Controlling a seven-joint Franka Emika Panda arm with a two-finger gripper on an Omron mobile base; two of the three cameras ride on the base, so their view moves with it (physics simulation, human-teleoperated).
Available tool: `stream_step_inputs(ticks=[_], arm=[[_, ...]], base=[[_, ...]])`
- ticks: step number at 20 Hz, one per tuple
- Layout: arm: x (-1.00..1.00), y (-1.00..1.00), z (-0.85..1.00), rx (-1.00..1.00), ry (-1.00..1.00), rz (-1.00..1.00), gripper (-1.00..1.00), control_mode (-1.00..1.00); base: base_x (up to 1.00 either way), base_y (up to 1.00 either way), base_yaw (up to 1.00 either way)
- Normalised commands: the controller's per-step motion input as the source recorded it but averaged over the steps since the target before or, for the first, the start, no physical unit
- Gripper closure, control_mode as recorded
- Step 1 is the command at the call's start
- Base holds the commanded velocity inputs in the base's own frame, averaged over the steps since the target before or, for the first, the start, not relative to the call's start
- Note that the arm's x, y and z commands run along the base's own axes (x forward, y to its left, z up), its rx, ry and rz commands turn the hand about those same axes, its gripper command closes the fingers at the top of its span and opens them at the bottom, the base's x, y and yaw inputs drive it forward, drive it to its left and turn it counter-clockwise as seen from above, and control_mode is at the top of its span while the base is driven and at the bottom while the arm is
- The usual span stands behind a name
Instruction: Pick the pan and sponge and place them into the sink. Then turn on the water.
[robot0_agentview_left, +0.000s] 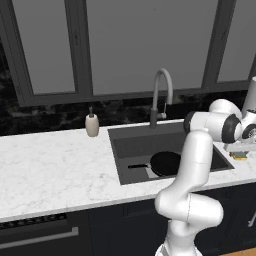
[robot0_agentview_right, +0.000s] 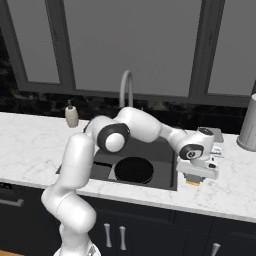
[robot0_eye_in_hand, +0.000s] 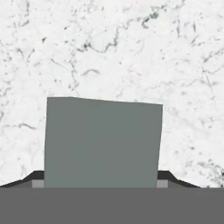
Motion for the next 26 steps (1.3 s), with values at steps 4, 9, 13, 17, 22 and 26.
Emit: stream_step_inputs(ticks=[4,9,13,17,22,26], arm=[[0.00,0.00,-0.44,0.00,0.00,0.00,1.00,-1.00],[-0.18,0.02,-0.14,0.00,-0.07,0.00,1.00,-1.00],[-0.24,0.26,0.41,0.03,-0.25,0.01,1.00,-1.00],[-0.23,0.47,0.80,0.04,-0.13,0.09,1.00,-1.00],[-0.16,0.67,0.73,0.00,-0.08,0.08,1.00,-1.00],[-0.24,0.80,0.39,0.04,-0.05,0.09,1.00,-1.00]], base=[[0.00,0.00,0.00],[0.00,0.00,0.00],[0.00,0.00,0.00],[0.00,0.00,0.00],[0.00,0.00,0.00],[0.00,0.00,0.00]])
